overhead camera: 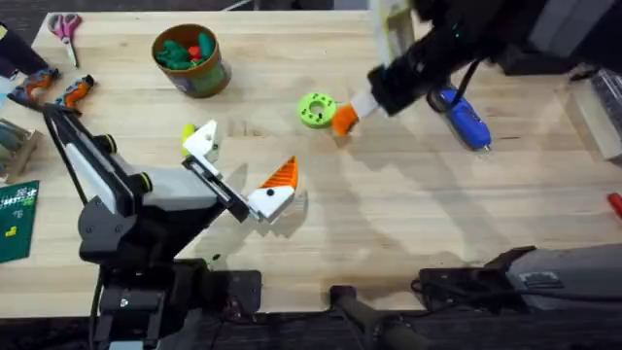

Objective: Pick up the gripper from the table and insert it into the empty holder that is missing its gripper. Then pick up a screw, insert it into the mounting hole, and use the screwdriver to tighten it. Finally, clean up the table by picking up the vegetable and placing it into the bucket.

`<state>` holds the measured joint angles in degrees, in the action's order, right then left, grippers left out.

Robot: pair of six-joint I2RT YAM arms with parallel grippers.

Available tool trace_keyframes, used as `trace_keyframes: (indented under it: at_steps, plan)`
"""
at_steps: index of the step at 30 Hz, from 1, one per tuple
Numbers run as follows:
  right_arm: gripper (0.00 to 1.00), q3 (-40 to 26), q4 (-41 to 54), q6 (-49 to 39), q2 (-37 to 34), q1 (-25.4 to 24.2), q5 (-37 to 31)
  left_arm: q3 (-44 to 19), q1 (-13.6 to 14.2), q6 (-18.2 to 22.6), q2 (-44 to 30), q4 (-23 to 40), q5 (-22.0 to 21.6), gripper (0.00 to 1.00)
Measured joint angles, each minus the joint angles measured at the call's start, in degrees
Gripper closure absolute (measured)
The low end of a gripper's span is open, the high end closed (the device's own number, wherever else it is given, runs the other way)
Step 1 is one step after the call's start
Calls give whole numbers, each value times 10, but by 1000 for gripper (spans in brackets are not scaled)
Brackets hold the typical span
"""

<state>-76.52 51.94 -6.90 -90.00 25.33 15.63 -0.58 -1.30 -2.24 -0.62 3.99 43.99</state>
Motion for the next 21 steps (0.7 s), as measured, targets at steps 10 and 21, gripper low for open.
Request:
trace_keyframes:
  at_steps: [10, 21]
  plan:
    - [988, -6, -6, 3, 0, -83, 326, 0, 0, 0, 0, 3, 35, 15]
    - [988, 188, -301, 113, -28, -75, 563, 0, 0, 0, 0, 8, 74, 15]
